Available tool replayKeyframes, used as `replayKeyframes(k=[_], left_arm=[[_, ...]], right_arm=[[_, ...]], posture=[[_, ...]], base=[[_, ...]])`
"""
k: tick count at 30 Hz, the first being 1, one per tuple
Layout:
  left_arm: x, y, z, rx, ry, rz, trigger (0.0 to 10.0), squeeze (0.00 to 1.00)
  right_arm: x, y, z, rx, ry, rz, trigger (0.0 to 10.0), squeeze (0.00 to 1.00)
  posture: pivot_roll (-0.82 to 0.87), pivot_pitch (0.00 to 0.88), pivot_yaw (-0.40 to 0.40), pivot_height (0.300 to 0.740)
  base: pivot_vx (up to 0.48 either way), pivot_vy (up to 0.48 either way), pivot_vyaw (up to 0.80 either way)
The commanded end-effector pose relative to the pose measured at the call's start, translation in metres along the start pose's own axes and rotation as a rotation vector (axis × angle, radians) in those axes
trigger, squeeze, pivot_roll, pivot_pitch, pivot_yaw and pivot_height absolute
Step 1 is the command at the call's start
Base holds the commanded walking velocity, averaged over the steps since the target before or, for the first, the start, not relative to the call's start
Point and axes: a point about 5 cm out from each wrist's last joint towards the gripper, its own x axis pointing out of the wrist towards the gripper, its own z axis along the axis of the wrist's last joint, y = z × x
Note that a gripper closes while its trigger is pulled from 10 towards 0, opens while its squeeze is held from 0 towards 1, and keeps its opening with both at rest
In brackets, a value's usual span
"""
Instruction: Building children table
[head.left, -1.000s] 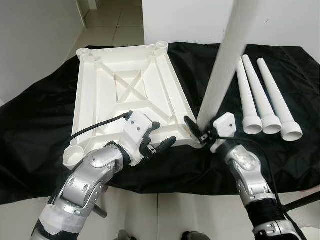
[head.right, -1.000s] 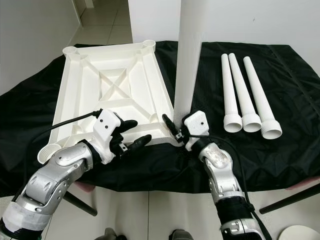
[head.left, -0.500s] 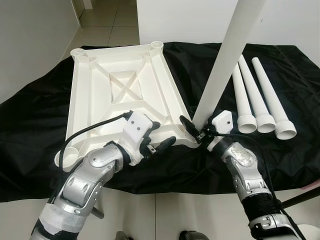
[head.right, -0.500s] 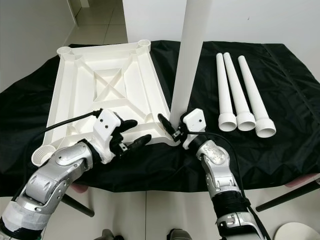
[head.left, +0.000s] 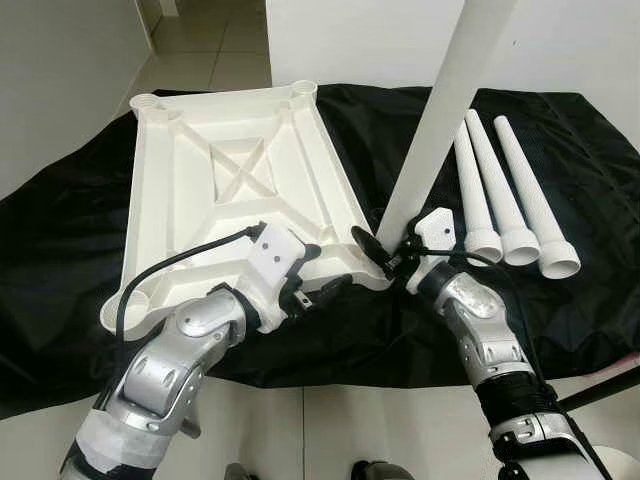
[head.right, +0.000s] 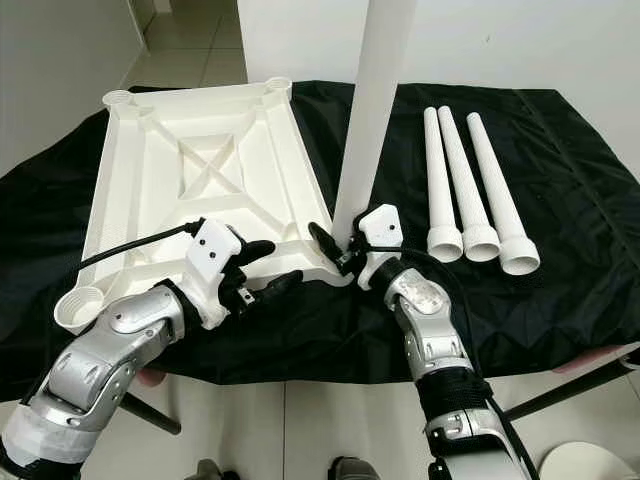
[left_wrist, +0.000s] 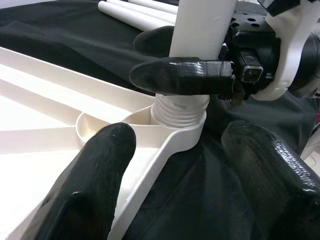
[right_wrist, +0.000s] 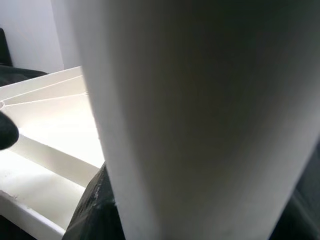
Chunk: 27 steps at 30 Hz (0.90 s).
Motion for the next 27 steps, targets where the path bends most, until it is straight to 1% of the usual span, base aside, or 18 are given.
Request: replayKeyframes(k=[1,7,10,12,13,18,19,20,21,26,27], left_arm=[[-0.002,-0.004,0.000,0.001,0.008,-0.037,10.0,0.00],[-0.001,-0.004,0.000,0.000,0.007,-0.041,10.0,0.00],[-0.001,-0.004,0.000,0.000,0.006,-0.042,10.0,0.00],[0.000,-0.004,0.000,0.002,0.006,-0.044,10.0,0.00],[0.000,-0.004,0.000,0.002,0.005,-0.044,10.0,0.00],[0.000,-0.005,0.001,0.002,0.002,-0.043,10.0,0.00],[0.001,-0.005,0.001,0.002,0.001,-0.043,10.0,0.00],[0.001,-0.005,0.001,0.002,0.001,-0.043,10.0,0.00],[0.001,-0.005,0.001,0.002,0.000,-0.042,10.0,0.00],[0.001,-0.005,0.001,0.002,-0.002,-0.042,10.0,0.00],[0.001,-0.005,0.001,0.002,-0.002,-0.041,10.0,0.00]], right_arm=[[-0.013,0.004,-0.043,0.187,0.203,-0.058,10.0,0.00],[-0.010,0.004,-0.040,0.232,0.213,-0.055,10.0,0.00],[-0.010,0.003,-0.041,0.227,0.229,-0.048,10.0,0.00],[-0.010,0.002,-0.041,0.243,0.241,-0.043,10.0,0.00],[-0.009,0.001,-0.040,0.268,0.239,-0.047,10.0,0.00],[-0.008,-0.001,-0.040,0.280,0.256,-0.045,10.0,0.00],[-0.007,-0.001,-0.041,0.300,0.267,-0.041,10.0,0.00],[-0.007,-0.001,-0.041,0.300,0.267,-0.041,10.0,0.00],[-0.005,0.000,-0.042,0.335,0.289,-0.040,10.0,0.00],[-0.003,-0.002,-0.042,0.327,0.301,-0.042,10.0,0.00],[-0.002,-0.003,-0.041,0.337,0.301,-0.045,10.0,0.00]], posture=[[-0.06,0.130,0.043,0.740],[-0.07,0.127,0.044,0.740],[-0.07,0.127,0.041,0.740],[-0.07,0.126,0.041,0.740],[-0.07,0.124,0.039,0.740],[-0.07,0.117,0.035,0.740],[-0.07,0.116,0.033,0.740],[-0.07,0.116,0.033,0.740],[-0.06,0.111,0.031,0.740],[-0.06,0.106,0.029,0.740],[-0.06,0.103,0.029,0.740]], base=[[0.000,0.000,0.00],[0.000,0.000,0.00],[0.000,0.000,0.00],[0.000,0.000,0.00],[0.000,0.000,0.00],[0.000,0.000,0.00],[0.000,0.000,0.00],[0.000,0.000,0.00],[0.000,0.000,0.00],[0.000,0.000,0.00],[0.000,0.000,0.00]])
